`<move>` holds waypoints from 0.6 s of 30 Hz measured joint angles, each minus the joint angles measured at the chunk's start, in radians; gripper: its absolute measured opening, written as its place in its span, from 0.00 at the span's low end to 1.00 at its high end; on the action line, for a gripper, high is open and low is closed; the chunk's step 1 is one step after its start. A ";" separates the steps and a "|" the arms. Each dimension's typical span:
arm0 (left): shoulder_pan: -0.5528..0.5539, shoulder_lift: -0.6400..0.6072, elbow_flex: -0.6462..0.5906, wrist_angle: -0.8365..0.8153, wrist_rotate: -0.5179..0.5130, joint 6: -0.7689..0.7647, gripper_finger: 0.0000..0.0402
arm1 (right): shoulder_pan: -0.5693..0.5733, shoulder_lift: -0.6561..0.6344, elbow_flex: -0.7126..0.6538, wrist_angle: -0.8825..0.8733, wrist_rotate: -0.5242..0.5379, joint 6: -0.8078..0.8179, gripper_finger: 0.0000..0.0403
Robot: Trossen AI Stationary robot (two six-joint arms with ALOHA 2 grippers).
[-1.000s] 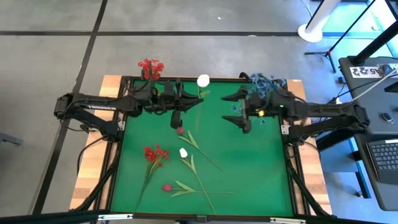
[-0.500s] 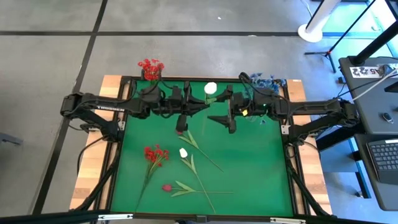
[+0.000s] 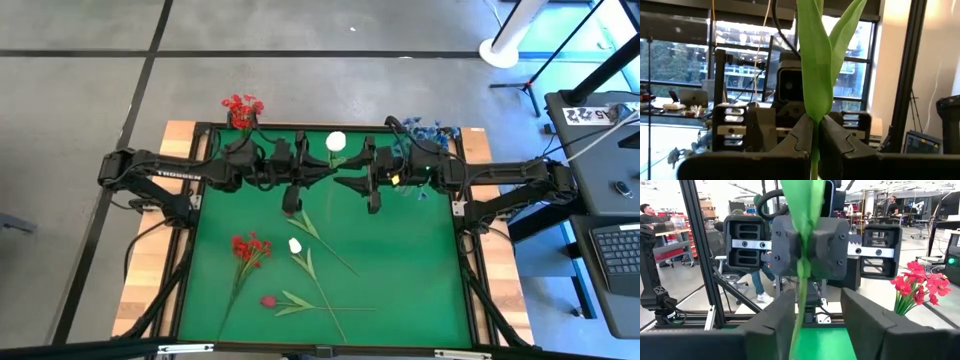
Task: Sort flowers into vase by color
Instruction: Put the top white flower into the transparent vase
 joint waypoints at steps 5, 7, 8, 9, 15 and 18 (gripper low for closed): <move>-0.002 0.000 0.000 0.004 0.000 0.000 0.03 | 0.000 0.000 0.000 -0.001 0.000 0.001 0.35; -0.002 0.003 0.000 0.012 0.000 0.000 0.03 | 0.000 0.000 0.000 -0.001 0.000 0.002 0.35; -0.002 0.010 0.000 0.029 0.000 0.000 0.03 | 0.000 0.000 0.000 -0.001 0.000 0.004 0.35; -0.002 0.016 0.000 0.042 0.000 0.000 0.03 | 0.000 0.000 0.000 -0.001 0.000 0.006 0.35; -0.002 0.075 -0.001 0.097 -0.001 -0.001 0.03 | 0.000 0.000 -0.001 -0.005 0.000 0.021 0.35; -0.001 0.084 -0.001 0.107 -0.001 -0.001 0.03 | 0.000 0.000 -0.001 -0.025 0.000 0.026 0.35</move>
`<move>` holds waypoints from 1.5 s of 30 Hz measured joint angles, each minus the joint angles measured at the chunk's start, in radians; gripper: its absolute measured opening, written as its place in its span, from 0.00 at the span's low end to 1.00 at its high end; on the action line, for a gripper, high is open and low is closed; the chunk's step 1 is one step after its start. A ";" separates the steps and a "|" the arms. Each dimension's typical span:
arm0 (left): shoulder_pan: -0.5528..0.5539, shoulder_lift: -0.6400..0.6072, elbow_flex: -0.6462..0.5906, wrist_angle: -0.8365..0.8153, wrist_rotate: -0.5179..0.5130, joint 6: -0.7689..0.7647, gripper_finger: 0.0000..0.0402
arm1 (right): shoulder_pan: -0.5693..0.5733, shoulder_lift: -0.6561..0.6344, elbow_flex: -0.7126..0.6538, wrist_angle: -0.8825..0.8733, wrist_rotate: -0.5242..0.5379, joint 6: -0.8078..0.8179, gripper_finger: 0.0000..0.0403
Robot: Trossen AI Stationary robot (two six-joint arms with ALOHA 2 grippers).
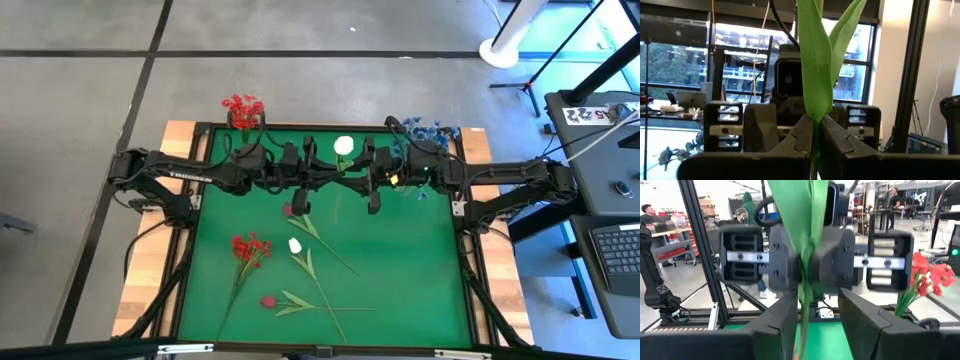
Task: Sort flowers into vase by color
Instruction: Put the top white flower into the transparent vase
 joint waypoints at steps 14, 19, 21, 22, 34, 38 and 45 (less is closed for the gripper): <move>0.001 -0.010 0.000 -0.057 -0.011 0.019 0.03 | 0.000 -0.002 0.000 -0.060 0.000 0.000 0.35; 0.001 -0.010 0.000 -0.077 -0.012 0.019 0.03 | 0.000 -0.003 -0.001 -0.068 0.000 0.000 0.35; 0.001 -0.010 0.000 -0.097 -0.017 0.020 0.03 | 0.000 -0.003 -0.001 -0.073 0.000 0.000 0.35; 0.001 -0.010 0.000 -0.109 -0.028 0.024 0.03 | 0.000 -0.003 -0.001 -0.077 -0.001 0.000 0.35; 0.001 -0.024 0.000 -0.162 -0.062 0.053 0.03 | 0.000 -0.016 -0.002 -0.132 -0.001 0.000 0.35; 0.001 -0.035 0.000 -0.182 -0.073 0.053 0.03 | 0.000 -0.042 -0.002 -0.154 0.000 -0.001 0.35; 0.001 -0.034 0.000 -0.173 -0.075 0.053 0.03 | 0.000 -0.049 -0.002 -0.144 0.000 -0.002 0.35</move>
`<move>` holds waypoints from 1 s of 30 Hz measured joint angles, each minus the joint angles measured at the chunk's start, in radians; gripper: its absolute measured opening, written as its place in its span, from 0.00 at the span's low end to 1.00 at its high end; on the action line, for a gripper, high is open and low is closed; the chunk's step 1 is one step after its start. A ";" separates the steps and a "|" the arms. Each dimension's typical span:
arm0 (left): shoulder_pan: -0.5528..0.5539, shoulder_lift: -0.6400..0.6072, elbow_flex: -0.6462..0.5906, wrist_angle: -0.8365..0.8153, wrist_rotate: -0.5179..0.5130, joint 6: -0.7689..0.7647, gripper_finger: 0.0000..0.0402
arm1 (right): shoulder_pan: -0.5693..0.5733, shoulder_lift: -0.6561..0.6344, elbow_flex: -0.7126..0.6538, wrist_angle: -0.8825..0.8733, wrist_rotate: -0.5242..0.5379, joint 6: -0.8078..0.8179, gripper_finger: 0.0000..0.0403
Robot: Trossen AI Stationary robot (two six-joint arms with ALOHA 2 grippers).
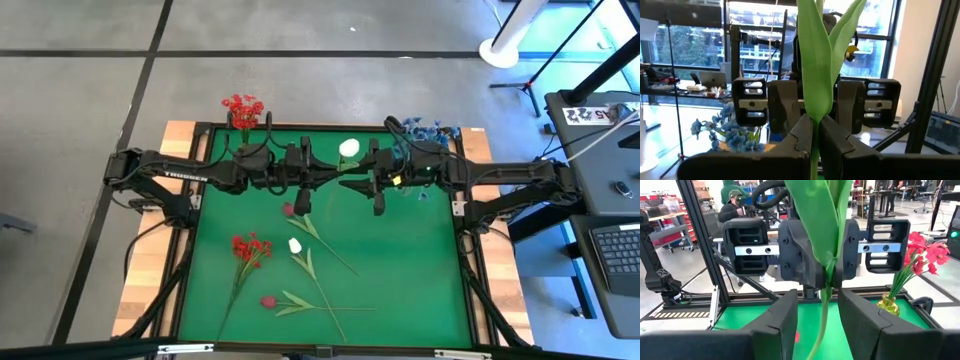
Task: Sort flowers into vase by color
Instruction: Put the top white flower into the transparent vase
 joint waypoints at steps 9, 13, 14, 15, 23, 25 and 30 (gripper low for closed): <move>-0.004 0.000 0.000 0.023 0.006 -0.010 0.03 | 0.000 0.010 0.000 0.012 0.027 0.001 0.35; -0.019 0.000 0.000 0.042 0.020 -0.012 0.03 | 0.000 0.016 0.000 0.014 0.050 0.001 0.30; -0.020 0.000 0.000 0.047 0.021 -0.006 0.03 | 0.001 0.016 0.000 0.014 0.050 -0.001 0.28; -0.021 0.000 0.000 0.047 0.019 -0.002 0.03 | 0.001 0.016 0.000 0.015 0.049 -0.001 0.25; -0.021 0.000 0.000 0.046 0.009 -0.001 0.03 | 0.001 0.016 0.001 0.017 0.026 -0.014 0.02; -0.021 0.000 0.000 0.046 0.009 -0.001 0.03 | 0.001 0.016 0.001 0.017 0.026 -0.016 0.03; -0.022 0.000 0.000 0.044 -0.003 0.000 0.12 | 0.000 0.012 0.001 0.013 0.034 -0.017 0.01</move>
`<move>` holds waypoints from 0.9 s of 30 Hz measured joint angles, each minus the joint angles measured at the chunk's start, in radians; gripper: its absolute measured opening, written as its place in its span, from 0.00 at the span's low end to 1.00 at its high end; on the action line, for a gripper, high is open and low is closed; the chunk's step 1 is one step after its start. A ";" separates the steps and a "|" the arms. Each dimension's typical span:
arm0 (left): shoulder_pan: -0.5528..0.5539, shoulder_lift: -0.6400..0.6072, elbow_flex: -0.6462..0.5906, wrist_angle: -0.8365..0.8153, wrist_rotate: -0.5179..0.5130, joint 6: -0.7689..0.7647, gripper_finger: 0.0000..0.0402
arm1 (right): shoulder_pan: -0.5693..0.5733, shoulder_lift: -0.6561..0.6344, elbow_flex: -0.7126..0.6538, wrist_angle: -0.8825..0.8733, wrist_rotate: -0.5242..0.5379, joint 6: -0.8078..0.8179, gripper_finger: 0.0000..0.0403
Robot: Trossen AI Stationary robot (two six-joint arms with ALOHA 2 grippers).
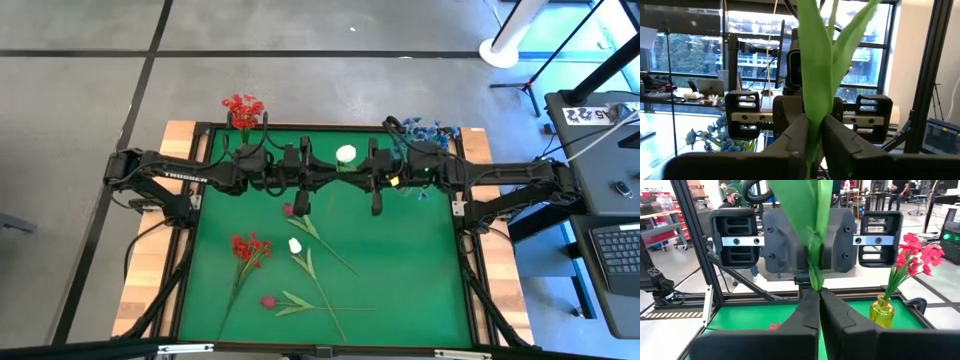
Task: Sort flowers into vase by color
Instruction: Put the top white flower into the transparent vase
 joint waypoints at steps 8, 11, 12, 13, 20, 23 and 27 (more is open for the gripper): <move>-0.001 0.000 0.000 -0.010 0.001 0.018 0.35 | -0.001 -0.038 0.000 -0.019 0.013 0.011 0.01; -0.001 0.000 0.000 -0.010 -0.011 0.019 0.42 | -0.001 -0.058 0.000 -0.047 0.036 0.011 0.00; -0.001 -0.005 0.000 -0.015 -0.019 0.020 0.44 | 0.000 -0.069 0.000 -0.061 0.043 0.011 0.00; -0.003 -0.013 0.000 -0.031 -0.029 0.024 0.46 | 0.000 -0.080 0.000 -0.074 0.051 0.011 0.00; -0.019 -0.129 0.001 -0.181 -0.121 0.064 0.52 | 0.000 -0.216 0.000 -0.223 0.129 -0.003 0.00; -0.031 -0.174 0.001 -0.245 -0.137 0.074 0.52 | 0.000 -0.305 0.000 -0.314 0.185 -0.003 0.00; -0.038 -0.200 0.001 -0.315 -0.143 0.079 0.52 | 0.000 -0.422 0.000 -0.446 0.278 0.001 0.00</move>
